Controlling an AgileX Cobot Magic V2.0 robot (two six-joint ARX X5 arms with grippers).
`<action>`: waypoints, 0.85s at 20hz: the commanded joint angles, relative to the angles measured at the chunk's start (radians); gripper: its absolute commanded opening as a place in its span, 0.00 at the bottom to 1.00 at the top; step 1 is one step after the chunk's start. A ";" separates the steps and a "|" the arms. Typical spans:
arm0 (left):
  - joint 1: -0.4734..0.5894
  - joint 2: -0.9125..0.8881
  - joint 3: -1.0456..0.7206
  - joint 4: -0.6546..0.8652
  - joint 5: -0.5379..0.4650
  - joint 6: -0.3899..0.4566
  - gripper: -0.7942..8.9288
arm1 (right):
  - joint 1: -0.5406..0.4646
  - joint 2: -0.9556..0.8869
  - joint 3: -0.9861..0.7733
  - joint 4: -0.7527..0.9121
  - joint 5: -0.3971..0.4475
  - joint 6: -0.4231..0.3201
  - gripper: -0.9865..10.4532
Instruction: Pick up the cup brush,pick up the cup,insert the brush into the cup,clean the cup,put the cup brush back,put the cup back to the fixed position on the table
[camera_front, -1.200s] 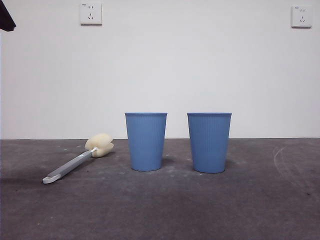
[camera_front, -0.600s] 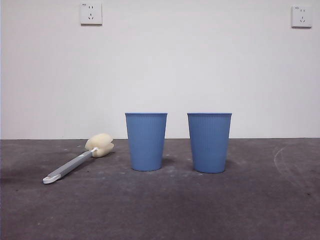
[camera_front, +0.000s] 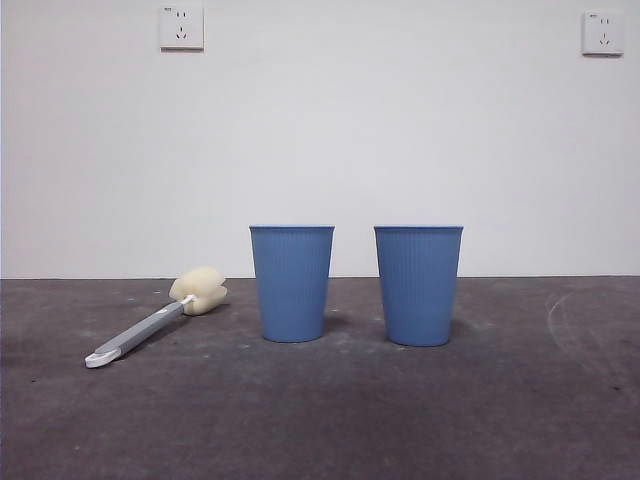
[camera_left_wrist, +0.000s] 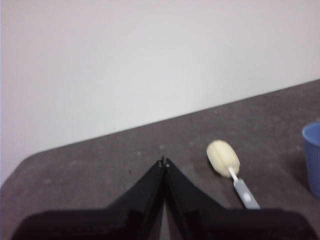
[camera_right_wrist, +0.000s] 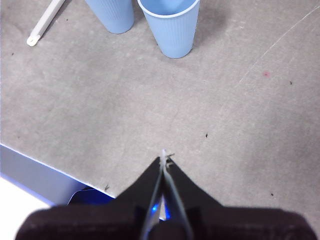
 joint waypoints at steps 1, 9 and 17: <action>0.003 -0.071 -0.087 0.004 -0.003 0.003 0.08 | 0.001 0.000 0.003 0.002 0.004 -0.004 0.09; 0.003 -0.195 -0.210 -0.170 -0.006 -0.026 0.08 | 0.001 0.013 0.003 -0.002 0.004 -0.003 0.09; 0.003 -0.181 -0.209 -0.163 -0.006 -0.075 0.08 | 0.001 0.029 0.003 -0.016 0.004 -0.003 0.09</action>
